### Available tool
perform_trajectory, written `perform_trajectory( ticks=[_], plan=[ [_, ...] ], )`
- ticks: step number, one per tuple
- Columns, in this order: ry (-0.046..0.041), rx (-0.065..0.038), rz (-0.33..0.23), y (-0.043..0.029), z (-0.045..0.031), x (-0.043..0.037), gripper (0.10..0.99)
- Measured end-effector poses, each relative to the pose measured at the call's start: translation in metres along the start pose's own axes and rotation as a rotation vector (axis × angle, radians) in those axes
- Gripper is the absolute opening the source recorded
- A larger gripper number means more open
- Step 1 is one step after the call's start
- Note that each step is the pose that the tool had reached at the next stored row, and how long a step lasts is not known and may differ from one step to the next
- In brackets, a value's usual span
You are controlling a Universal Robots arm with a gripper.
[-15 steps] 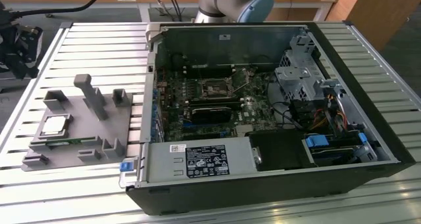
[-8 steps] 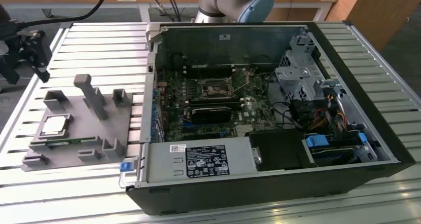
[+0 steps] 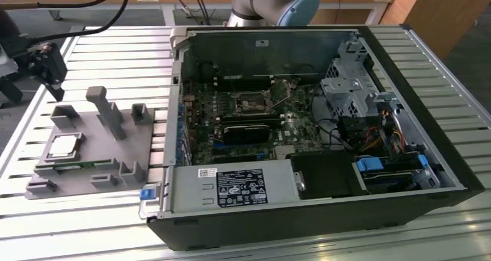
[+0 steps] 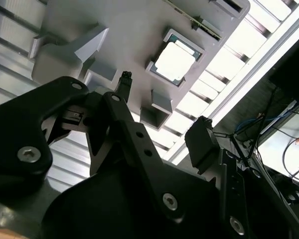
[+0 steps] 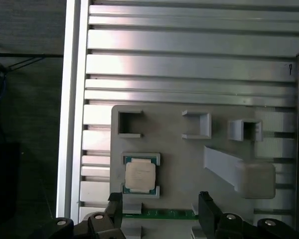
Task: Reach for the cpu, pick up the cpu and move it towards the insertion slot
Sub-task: 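Pick up the cpu and move it towards the insertion slot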
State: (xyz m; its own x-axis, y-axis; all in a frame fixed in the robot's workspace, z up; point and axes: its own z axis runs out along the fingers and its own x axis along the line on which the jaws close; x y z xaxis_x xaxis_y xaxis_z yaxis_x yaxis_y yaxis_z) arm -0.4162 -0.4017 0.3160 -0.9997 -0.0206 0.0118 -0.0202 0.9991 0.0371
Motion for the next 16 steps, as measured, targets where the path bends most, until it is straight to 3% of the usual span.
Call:
perform_trajectory(
  ticks=[3, 16],
  plan=[
    [0.0043, 0.000, 0.000, -0.0003, 0.0048, 0.0000, 0.706],
    [0.0046, 0.000, 0.000, -0.0012, 0.0257, -0.0002, 0.706]
  ],
)
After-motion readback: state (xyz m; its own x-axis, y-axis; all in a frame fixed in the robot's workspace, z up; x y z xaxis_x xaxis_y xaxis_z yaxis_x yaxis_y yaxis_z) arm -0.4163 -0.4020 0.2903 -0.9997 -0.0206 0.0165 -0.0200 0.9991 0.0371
